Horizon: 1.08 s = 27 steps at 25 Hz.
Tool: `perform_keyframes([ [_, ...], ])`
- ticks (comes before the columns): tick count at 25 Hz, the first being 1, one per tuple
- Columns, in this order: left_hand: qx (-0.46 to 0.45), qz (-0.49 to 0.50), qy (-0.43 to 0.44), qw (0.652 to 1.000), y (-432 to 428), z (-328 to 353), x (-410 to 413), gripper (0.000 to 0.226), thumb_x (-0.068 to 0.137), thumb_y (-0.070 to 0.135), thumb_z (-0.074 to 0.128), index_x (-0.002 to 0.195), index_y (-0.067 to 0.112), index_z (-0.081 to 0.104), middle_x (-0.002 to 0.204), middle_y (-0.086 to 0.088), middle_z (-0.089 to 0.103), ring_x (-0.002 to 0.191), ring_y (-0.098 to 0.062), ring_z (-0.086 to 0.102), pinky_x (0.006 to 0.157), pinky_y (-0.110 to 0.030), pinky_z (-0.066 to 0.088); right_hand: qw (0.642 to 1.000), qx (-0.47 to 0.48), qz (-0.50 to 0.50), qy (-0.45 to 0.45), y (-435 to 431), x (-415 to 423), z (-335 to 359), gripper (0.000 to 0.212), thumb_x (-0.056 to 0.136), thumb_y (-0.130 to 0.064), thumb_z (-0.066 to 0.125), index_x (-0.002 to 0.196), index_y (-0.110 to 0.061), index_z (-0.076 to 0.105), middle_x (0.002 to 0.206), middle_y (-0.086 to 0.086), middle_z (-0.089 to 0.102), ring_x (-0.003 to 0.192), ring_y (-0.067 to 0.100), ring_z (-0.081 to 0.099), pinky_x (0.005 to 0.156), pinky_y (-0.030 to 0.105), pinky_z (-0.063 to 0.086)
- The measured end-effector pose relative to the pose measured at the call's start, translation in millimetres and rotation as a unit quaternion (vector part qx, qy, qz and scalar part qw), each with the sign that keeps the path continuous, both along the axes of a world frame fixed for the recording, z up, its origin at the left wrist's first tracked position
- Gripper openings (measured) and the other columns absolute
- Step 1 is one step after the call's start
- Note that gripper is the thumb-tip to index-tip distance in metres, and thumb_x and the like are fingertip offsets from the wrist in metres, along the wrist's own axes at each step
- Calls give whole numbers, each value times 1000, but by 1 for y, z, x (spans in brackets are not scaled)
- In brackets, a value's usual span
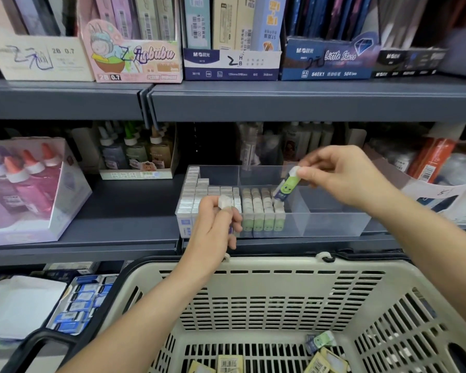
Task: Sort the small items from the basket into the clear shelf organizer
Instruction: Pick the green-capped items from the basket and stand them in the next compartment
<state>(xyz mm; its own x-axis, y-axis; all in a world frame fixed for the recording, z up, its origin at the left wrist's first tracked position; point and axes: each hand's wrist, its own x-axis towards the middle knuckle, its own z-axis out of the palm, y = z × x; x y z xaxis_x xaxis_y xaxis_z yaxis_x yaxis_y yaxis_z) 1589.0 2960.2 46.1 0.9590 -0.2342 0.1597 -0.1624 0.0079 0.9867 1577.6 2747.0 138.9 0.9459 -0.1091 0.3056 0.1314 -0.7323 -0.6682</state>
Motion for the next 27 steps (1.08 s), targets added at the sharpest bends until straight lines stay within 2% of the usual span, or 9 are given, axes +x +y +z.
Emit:
perform_keyframes([
  [4, 37, -9, -60, 997, -2, 0, -6, 13, 95, 19, 48, 96, 28, 57, 91, 11, 62, 83, -11, 60, 61, -24, 53, 989, -141, -25, 31, -10, -2, -10, 16, 79, -33, 70, 67, -35, 60, 67, -16, 62, 69, 2, 59, 62, 20, 41],
  [7, 63, -4, -101, 993, -4, 1, -9, 19, 91, 18, 56, 95, 36, 59, 88, 15, 59, 85, -3, 56, 71, -28, 54, 985, -159, -2, 64, -5, -1, -27, 14, 81, -32, 69, 69, -32, 61, 66, -17, 60, 67, -1, 56, 62, 20, 40],
  [11, 62, 3, -86, 994, -5, 3, -10, 18, 89, 17, 59, 94, 34, 62, 90, 13, 64, 85, 0, 58, 83, -35, 54, 979, -172, 17, 106, -4, 5, -39, 8, 84, -30, 66, 83, -23, 69, 75, -12, 64, 70, 1, 54, 62, 17, 38],
  [15, 46, 12, -64, 997, -6, 3, -9, 18, 87, 15, 61, 95, 31, 62, 96, 4, 66, 91, -12, 62, 82, -28, 54, 968, -206, 45, 137, -1, 10, -39, 19, 92, -22, 55, 100, -17, 71, 101, -4, 70, 87, 8, 56, 78, 21, 40],
  [18, 39, 11, -47, 998, -6, 2, -8, 22, 86, 11, 63, 94, 31, 61, 95, 2, 66, 90, -14, 63, 80, -29, 56, 959, -226, 60, 158, 0, 9, -34, 22, 94, -21, 51, 103, -16, 71, 106, -2, 69, 94, 12, 59, 84, 25, 44],
  [20, 39, 6, -41, 998, -6, 1, -8, 23, 86, 9, 63, 95, 30, 61, 95, 2, 66, 90, -14, 63, 81, -33, 56, 958, -253, 46, 128, 1, 6, -32, 21, 93, -23, 52, 101, -18, 71, 102, -4, 70, 90, 13, 60, 85, 31, 49],
  [23, 48, -5, -50, 998, -6, 1, -7, 26, 84, 9, 65, 94, 33, 63, 92, 6, 67, 88, -9, 63, 82, -30, 55, 982, -182, 39, 16, 15, -3, -29, 18, 88, -30, 57, 93, -21, 72, 82, -12, 69, 72, 4, 57, 75, 25, 47],
  [25, 61, -14, -71, 995, -6, 1, -8, 30, 83, 8, 66, 90, 37, 64, 87, 11, 67, 82, -1, 62, 79, -23, 53, 991, -94, 96, 27, 31, -12, -29, 16, 84, -34, 62, 94, -26, 71, 73, -19, 63, 67, -4, 55, 68, 15, 43],
  [27, 77, -22, -89, 993, -6, 1, -9, 30, 82, 8, 67, 92, 36, 65, 87, 11, 68, 80, 0, 61, 79, -22, 53, 987, -89, 126, 51, 42, -17, -32, 9, 83, -30, 65, 91, -30, 69, 71, -17, 62, 67, -3, 56, 64, 12, 40],
])
